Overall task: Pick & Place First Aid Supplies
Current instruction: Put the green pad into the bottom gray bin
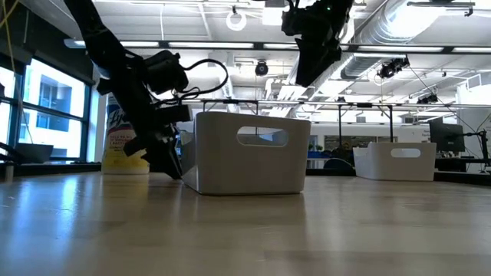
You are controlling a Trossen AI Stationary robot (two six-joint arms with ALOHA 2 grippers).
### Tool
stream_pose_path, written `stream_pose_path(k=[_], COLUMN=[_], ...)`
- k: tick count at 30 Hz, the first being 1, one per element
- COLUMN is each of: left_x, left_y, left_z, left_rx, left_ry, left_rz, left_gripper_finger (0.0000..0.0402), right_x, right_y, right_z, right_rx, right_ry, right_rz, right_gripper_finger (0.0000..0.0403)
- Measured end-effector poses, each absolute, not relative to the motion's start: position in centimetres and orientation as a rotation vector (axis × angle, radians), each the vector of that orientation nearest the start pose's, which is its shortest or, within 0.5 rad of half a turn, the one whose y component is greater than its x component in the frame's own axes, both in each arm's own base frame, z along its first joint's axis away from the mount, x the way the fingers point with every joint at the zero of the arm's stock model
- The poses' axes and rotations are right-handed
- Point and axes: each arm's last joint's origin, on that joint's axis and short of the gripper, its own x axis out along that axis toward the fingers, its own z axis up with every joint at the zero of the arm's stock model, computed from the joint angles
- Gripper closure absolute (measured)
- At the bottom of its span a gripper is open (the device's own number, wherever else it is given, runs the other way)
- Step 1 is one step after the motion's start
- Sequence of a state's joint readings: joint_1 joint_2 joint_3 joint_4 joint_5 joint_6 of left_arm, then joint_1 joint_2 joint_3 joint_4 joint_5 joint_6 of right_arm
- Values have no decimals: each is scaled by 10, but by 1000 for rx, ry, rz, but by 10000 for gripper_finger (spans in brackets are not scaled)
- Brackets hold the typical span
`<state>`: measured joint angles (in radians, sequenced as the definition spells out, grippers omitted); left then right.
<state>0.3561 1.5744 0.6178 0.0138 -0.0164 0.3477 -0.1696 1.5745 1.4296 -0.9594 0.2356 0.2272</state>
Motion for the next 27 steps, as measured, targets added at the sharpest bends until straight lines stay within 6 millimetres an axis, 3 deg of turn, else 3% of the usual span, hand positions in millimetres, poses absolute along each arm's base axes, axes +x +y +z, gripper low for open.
stream_pose_path(k=[6, 13, 18, 24, 27], left_x=[251, 249, 249, 245, 241], left_y=[97, 104, 102, 90, 78], left_z=[117, 115, 115, 131, 148], left_rx=[161, 114, 119, 120, 138], left_ry=[1001, 1000, 1002, 993, 992], left_rz=[161, 171, 183, 206, 194], left_gripper_finger=[316, 393, 395, 400, 401], right_x=[311, 313, 313, 313, 312], right_y=[-60, -60, -60, -60, -60], right_z=[306, 308, 307, 307, 307], right_rx=[165, 167, 172, 188, 189], right_ry=[1050, 1026, 1025, 1025, 1028], right_rz=[-487, -486, -488, -488, -487], right_gripper_finger=[208, 208, 208, 208, 208])
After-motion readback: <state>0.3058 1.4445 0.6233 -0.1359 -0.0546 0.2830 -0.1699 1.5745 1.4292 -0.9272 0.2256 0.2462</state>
